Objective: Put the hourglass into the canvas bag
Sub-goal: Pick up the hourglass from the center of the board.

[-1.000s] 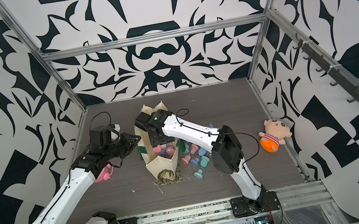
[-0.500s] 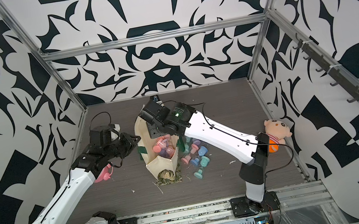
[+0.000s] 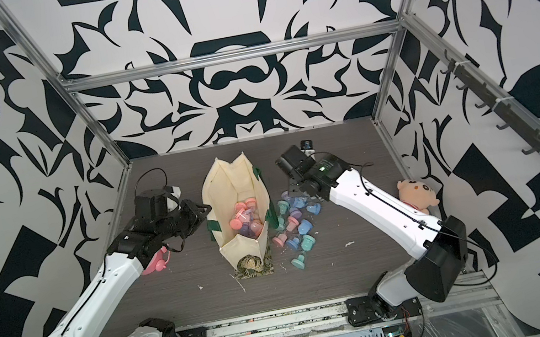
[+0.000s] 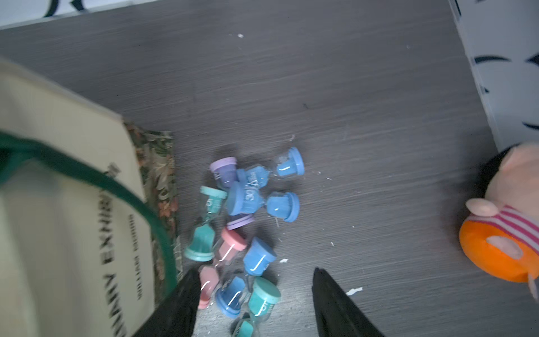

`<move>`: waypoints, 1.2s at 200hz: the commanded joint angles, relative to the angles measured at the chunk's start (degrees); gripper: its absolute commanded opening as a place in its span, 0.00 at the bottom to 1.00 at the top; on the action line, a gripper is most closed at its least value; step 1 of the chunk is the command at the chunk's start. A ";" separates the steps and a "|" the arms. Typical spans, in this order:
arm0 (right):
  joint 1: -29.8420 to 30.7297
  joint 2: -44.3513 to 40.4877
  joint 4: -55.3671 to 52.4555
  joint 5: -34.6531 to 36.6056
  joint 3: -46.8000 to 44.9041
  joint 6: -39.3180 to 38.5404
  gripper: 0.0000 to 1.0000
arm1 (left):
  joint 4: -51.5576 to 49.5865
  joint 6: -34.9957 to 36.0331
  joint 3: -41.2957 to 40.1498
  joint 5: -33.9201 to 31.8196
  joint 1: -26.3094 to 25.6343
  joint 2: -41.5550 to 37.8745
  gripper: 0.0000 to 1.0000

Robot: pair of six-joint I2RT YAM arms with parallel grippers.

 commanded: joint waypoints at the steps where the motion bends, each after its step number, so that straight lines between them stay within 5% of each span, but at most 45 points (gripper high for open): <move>1: -5.44 -0.10 4.55 -12.03 -3.88 -2.22 0.65 | -1.19 1.04 1.37 0.36 0.29 0.10 0.18; 43: -7.72 7.09 5.69 -14.89 -3.84 -9.33 0.67 | -1.09 1.17 1.18 0.27 0.29 0.27 0.17; 129: -7.88 19.37 6.36 -13.19 1.81 -11.06 0.70 | -1.24 1.17 1.02 0.30 0.29 0.02 0.17; 240: -7.99 22.34 7.46 -8.58 -1.00 -11.61 0.69 | -0.85 1.26 0.48 0.19 0.32 0.48 0.17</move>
